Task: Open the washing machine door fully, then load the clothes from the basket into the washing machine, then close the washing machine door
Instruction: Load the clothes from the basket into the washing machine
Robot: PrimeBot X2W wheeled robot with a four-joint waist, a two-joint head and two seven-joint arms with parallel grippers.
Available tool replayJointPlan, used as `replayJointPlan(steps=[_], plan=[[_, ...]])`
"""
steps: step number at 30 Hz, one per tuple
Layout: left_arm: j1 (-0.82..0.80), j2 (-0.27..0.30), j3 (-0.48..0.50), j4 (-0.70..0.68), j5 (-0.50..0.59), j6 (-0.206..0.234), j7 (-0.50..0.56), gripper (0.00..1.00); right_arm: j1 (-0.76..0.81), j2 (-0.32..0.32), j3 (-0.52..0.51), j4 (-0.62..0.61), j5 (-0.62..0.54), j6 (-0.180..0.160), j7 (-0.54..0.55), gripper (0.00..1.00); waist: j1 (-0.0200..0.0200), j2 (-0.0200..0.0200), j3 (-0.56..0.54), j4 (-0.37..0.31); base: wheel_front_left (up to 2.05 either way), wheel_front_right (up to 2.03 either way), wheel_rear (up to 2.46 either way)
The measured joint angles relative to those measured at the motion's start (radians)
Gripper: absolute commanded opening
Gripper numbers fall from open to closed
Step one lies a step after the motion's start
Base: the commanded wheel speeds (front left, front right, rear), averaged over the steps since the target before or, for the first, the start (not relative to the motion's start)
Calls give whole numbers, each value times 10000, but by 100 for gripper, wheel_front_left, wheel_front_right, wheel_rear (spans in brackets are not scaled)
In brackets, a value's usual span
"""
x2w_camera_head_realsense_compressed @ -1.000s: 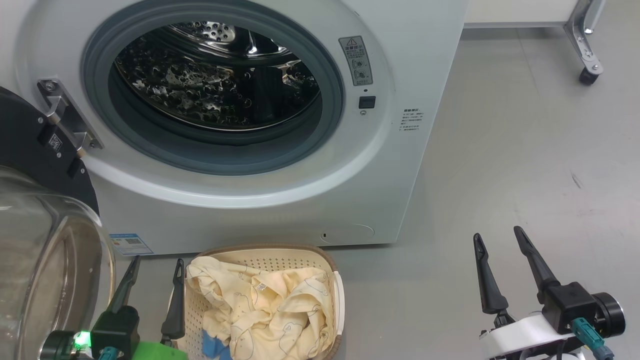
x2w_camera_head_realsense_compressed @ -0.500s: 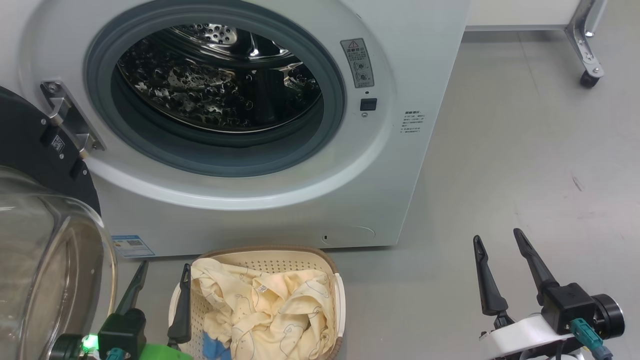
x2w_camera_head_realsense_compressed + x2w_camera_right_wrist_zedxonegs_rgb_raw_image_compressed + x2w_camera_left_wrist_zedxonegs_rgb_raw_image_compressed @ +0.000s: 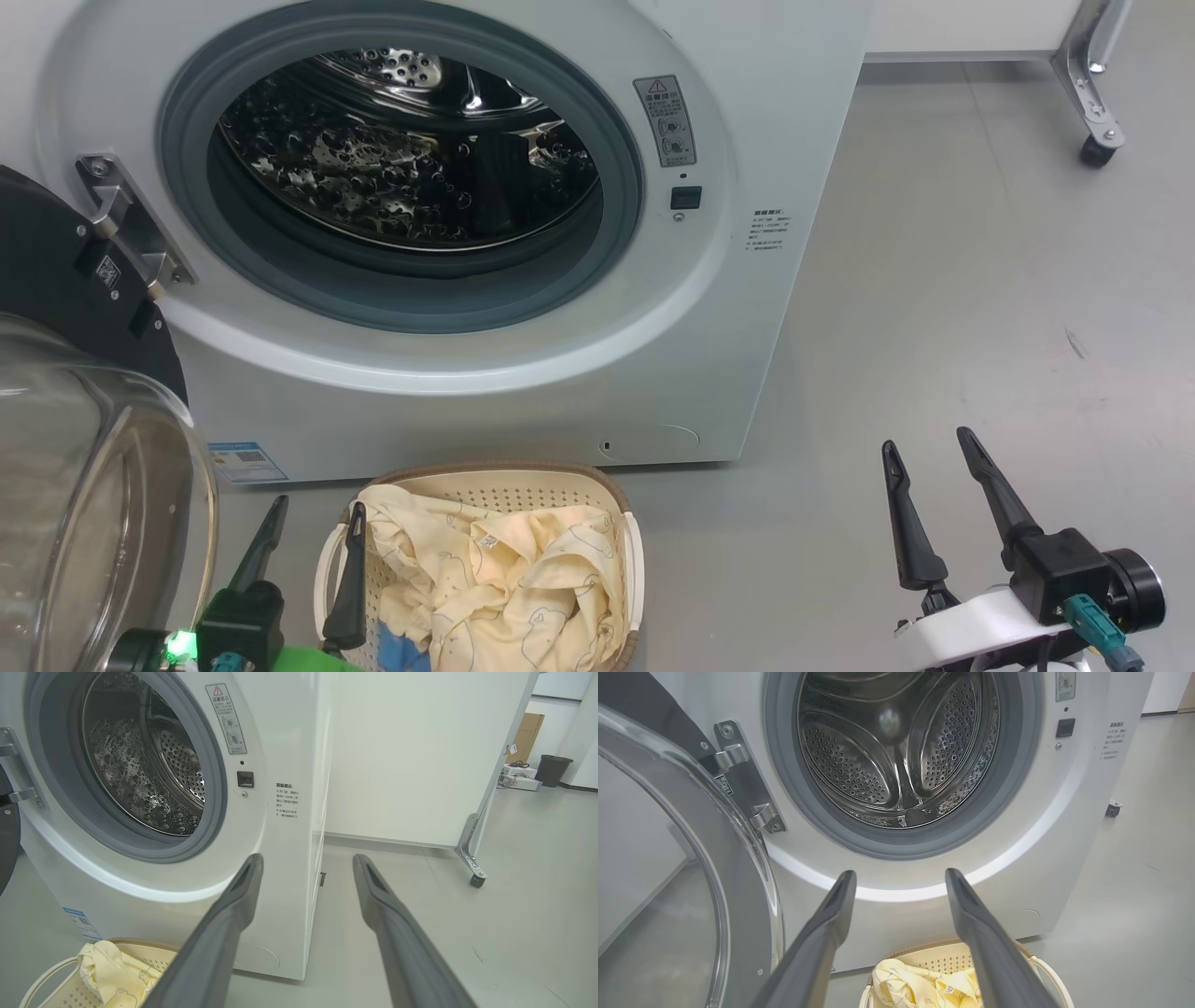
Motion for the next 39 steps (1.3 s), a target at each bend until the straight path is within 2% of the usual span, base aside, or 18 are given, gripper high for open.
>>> replayJointPlan(steps=[12,25,32,39], plan=[[-583,-50,-1066,955,-247,-608,443,100,-65,0,15,-222,-4,15,0,100,0,0,602,-6,0,0,0],[-2188,-98,-2451,2978,-838,-934,1409,100,-795,-19,10,-514,-6,104,0,100,1,0,1776,-197,0,0,0],[-3202,-111,-3233,4054,-1912,-995,2174,100,-1160,-27,36,-711,-6,188,0,100,1,0,2523,-379,0,0,0],[-4251,-127,-3593,4888,-2692,-1045,2909,100,-1588,-35,88,-888,-4,228,0,100,1,0,3395,-635,0,0,0]])
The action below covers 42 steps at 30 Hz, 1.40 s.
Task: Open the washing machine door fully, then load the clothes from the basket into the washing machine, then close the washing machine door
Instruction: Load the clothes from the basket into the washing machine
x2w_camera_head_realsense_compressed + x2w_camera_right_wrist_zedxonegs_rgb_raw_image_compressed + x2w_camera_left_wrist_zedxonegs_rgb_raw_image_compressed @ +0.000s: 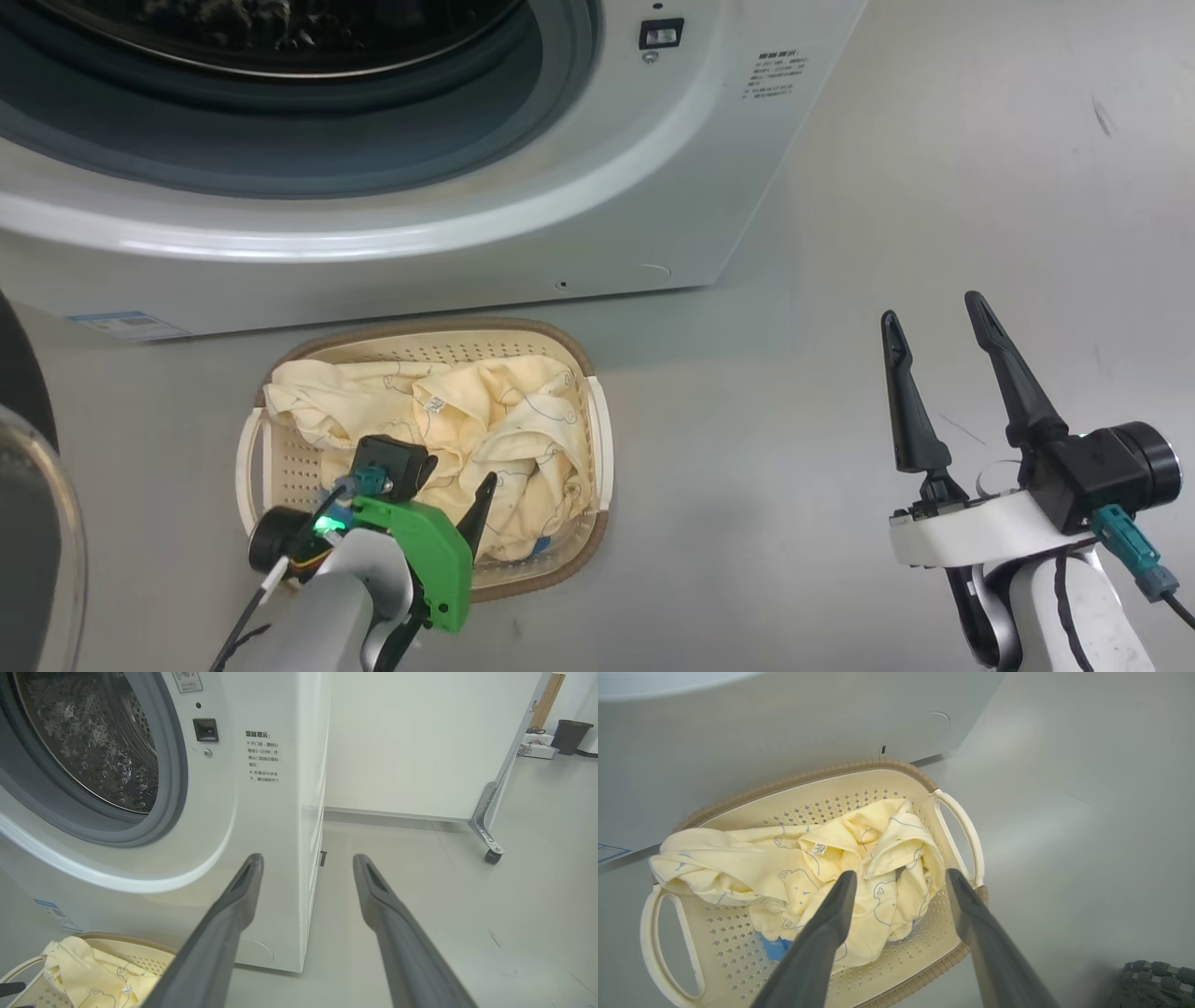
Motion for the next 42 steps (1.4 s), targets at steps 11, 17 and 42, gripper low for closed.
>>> replayJointPlan(steps=[11,17,42], plan=[[-1566,-23,-161,1022,-537,-4,629,100,-627,-4,169,-261,36,65,0,100,1,0,1484,-545,0,0,0],[-2301,-38,-67,1344,-654,-10,656,100,-848,-2,192,-401,136,65,0,100,1,0,2178,-839,0,0,0],[-4512,29,667,3680,-1135,-12,894,100,-1921,4,232,-782,382,132,-2,100,0,0,5201,-1780,0,0,0]])
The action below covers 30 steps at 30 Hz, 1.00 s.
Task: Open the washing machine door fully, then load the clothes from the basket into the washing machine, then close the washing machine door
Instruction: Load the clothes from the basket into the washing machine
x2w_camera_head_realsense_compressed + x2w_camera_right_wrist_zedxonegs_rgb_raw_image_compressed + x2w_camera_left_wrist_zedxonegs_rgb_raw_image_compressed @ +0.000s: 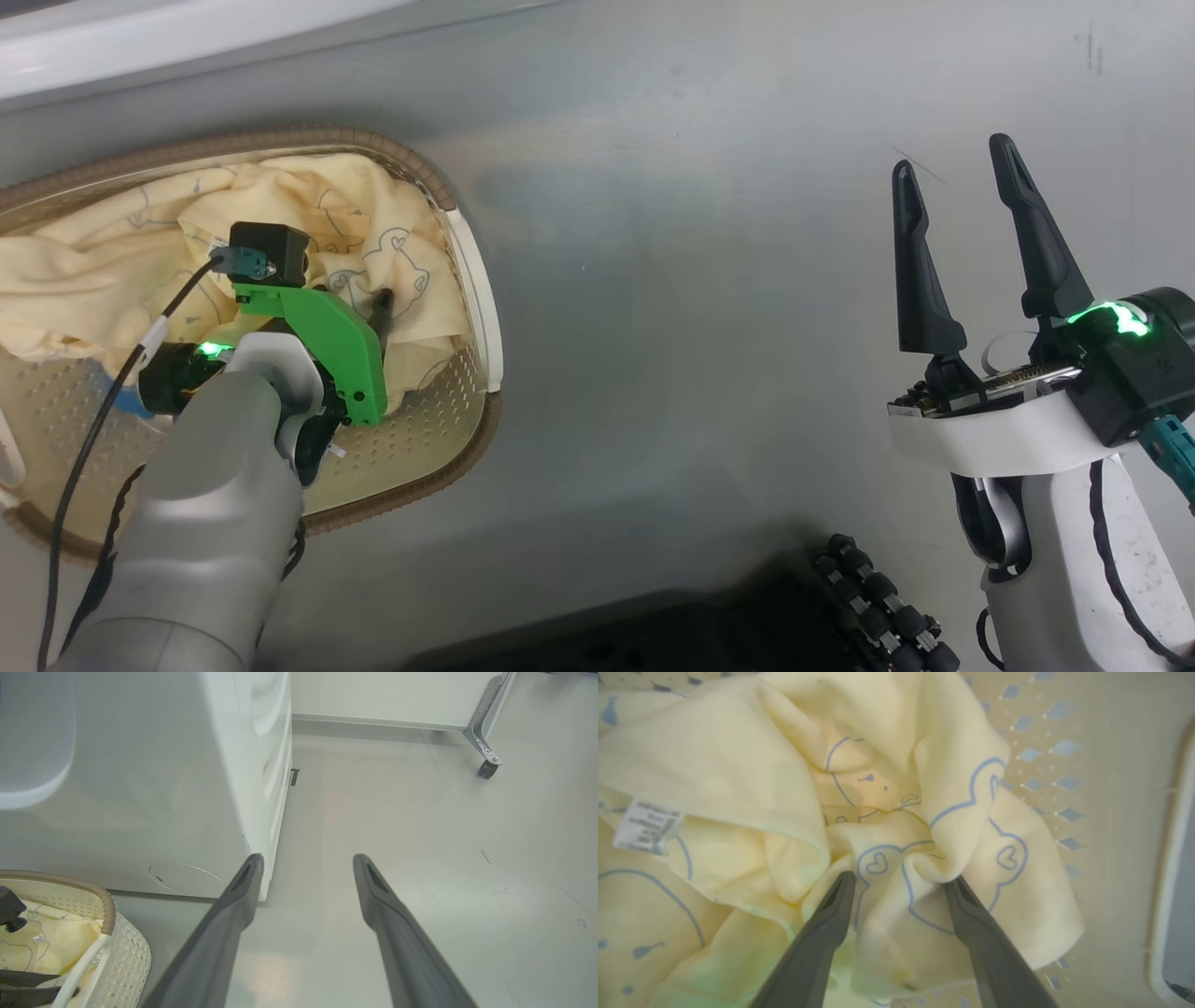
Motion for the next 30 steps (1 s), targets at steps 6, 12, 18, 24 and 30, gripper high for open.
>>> replayJointPlan(steps=[6,12,18,24,30], plan=[[-233,-8,-15,351,-21,0,-2,0,-71,0,6,56,90,0,0,100,0,0,28,26,0,0,0],[-313,-17,-167,629,-19,-4,-111,0,-188,0,-12,119,100,0,0,100,0,0,-6,60,0,0,0],[-396,-46,-556,629,150,-46,-531,0,-218,0,-155,203,96,0,0,100,0,-1,-174,200,0,0,0],[-401,-71,-627,556,148,-46,-1452,0,-256,-2,-309,349,61,4,0,100,0,0,-486,418,0,0,0],[-334,-79,-706,562,171,-48,-2393,0,-408,-6,-437,546,-40,31,0,100,-1,0,-932,649,0,0,0]])
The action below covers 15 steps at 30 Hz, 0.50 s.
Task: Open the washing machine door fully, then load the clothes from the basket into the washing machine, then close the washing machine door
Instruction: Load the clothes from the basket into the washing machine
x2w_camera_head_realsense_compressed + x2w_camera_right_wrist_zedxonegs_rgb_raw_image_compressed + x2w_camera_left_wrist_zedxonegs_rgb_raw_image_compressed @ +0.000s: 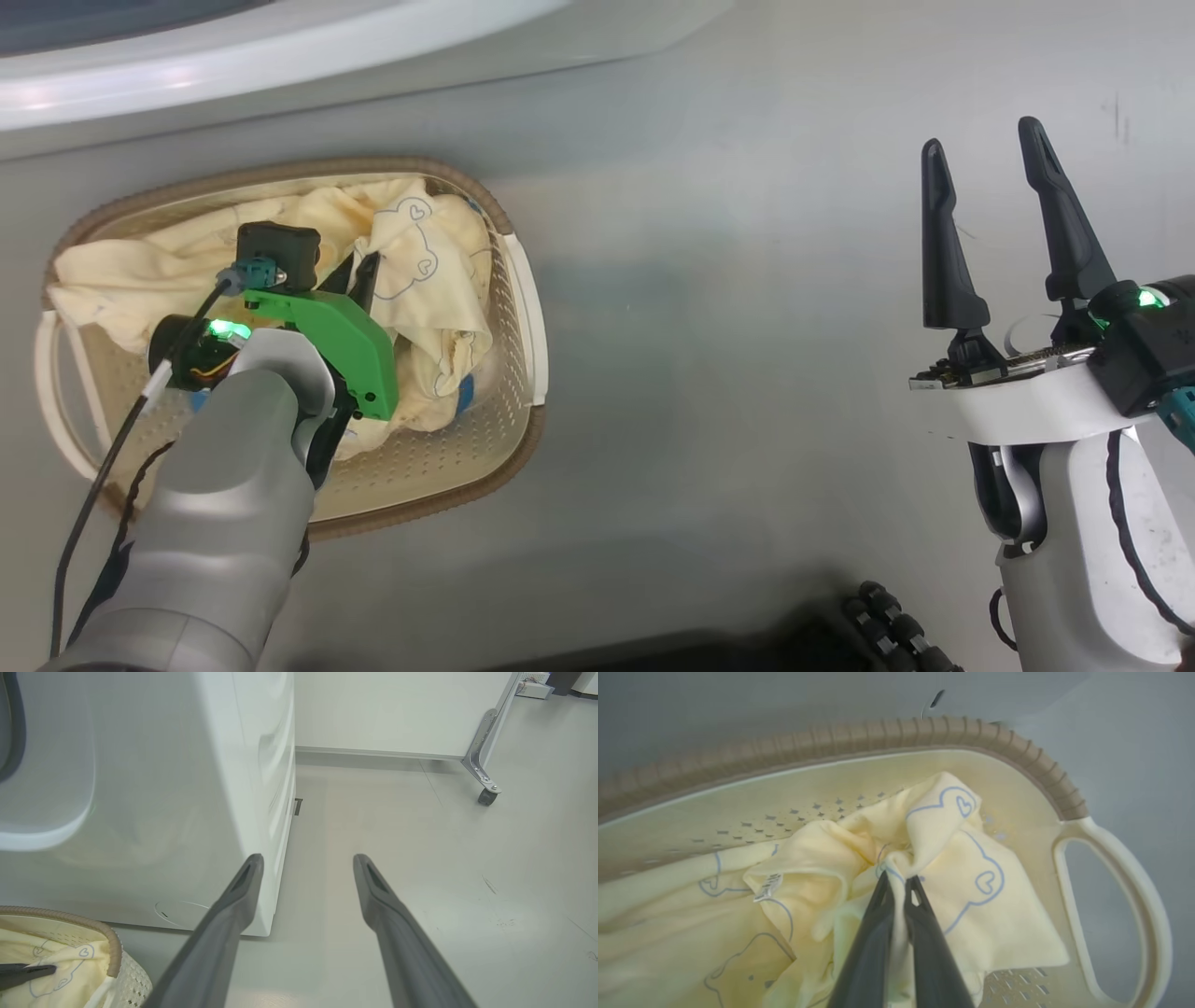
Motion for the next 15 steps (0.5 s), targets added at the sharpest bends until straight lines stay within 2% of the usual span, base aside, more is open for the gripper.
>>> replayJointPlan(steps=[7,10,15], plan=[[256,102,119,-6,144,-21,-1306,0,6,-165,-339,336,-155,-2,0,100,0,0,-659,298,0,0,0],[431,244,182,-42,167,-8,-1417,0,9,-167,-466,474,-211,-12,0,100,0,0,-994,413,0,0,0],[735,533,374,-368,259,328,-1459,0,34,-173,-652,633,-251,-42,0,100,0,0,-1624,565,0,0,0]])
